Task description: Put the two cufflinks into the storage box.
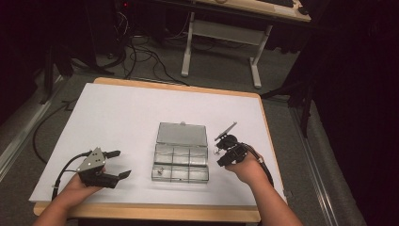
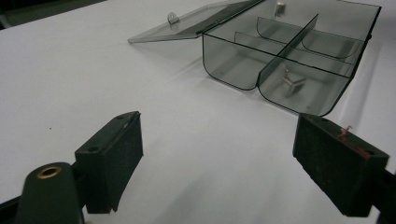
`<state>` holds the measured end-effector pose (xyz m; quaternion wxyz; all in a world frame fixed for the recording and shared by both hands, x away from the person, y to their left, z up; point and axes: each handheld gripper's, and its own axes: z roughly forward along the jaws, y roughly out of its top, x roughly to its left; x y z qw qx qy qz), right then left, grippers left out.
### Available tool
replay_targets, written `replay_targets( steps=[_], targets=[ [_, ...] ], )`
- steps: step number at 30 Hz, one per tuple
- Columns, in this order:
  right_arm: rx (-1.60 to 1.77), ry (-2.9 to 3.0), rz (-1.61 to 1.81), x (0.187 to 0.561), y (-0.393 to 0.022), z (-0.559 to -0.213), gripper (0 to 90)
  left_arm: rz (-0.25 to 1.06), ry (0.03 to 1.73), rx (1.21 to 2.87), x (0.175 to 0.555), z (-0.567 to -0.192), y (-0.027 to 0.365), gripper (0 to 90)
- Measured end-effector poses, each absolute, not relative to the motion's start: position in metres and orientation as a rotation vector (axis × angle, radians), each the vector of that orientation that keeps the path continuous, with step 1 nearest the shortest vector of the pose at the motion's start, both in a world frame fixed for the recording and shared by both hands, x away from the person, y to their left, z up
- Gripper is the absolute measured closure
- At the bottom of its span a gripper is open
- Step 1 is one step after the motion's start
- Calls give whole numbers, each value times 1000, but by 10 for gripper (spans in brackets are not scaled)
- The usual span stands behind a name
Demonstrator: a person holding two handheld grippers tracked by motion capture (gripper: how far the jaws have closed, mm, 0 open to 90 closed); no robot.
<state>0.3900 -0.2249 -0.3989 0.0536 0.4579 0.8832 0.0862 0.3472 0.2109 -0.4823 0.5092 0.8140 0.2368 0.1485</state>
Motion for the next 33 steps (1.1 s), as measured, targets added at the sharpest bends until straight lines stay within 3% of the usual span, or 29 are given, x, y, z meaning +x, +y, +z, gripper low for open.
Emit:
replay_targets(
  steps=[33],
  targets=[
    [1505,2610,218,445,-226,-429,701,348,569,1958,348,-482,211,166]
  ],
)
